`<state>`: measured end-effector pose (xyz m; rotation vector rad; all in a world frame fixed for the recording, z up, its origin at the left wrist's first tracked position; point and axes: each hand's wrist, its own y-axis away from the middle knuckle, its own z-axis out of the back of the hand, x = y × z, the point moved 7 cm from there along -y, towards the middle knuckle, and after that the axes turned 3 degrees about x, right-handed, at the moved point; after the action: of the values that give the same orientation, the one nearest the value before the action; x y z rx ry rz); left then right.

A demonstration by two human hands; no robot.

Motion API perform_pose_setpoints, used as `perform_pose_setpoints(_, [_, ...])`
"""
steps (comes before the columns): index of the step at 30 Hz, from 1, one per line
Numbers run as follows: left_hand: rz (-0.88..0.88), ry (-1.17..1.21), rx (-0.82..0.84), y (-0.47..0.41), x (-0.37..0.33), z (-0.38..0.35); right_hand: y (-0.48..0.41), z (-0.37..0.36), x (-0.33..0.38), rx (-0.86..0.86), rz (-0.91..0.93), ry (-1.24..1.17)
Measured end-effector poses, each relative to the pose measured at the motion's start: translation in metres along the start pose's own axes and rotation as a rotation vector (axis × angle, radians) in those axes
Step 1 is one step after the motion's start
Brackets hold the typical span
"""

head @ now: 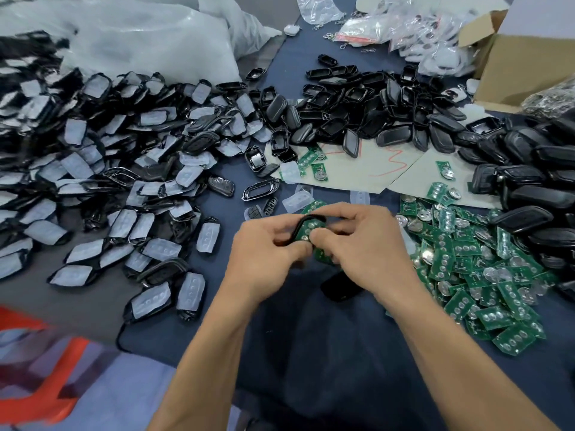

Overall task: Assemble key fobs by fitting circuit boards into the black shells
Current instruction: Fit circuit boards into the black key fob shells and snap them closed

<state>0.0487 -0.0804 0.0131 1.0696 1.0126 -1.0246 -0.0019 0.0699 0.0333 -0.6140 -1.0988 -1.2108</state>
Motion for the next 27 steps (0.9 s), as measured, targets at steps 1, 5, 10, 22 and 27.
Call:
perform_pose_setpoints(1, [0.017,0.052,-0.088,0.001,0.005,0.013,-0.003,-0.005,0.003,-0.009,0.007,0.048])
perform_pose_setpoints(5, [0.089,0.198,-0.454,0.011,0.028,0.074,-0.015,-0.052,0.030,0.068,0.089,0.202])
perform_pose_setpoints(10, [0.110,0.267,-0.675,0.029,0.040,0.135,-0.027,-0.125,0.054,0.218,0.161,0.439])
perform_pose_setpoints(22, [0.054,0.318,-0.707,0.041,0.041,0.156,-0.029,-0.166,0.065,0.250,0.121,0.445])
perform_pose_setpoints(27, [0.063,0.177,-0.565,0.033,0.029,0.127,-0.017,-0.128,0.037,0.146,0.004,-0.022])
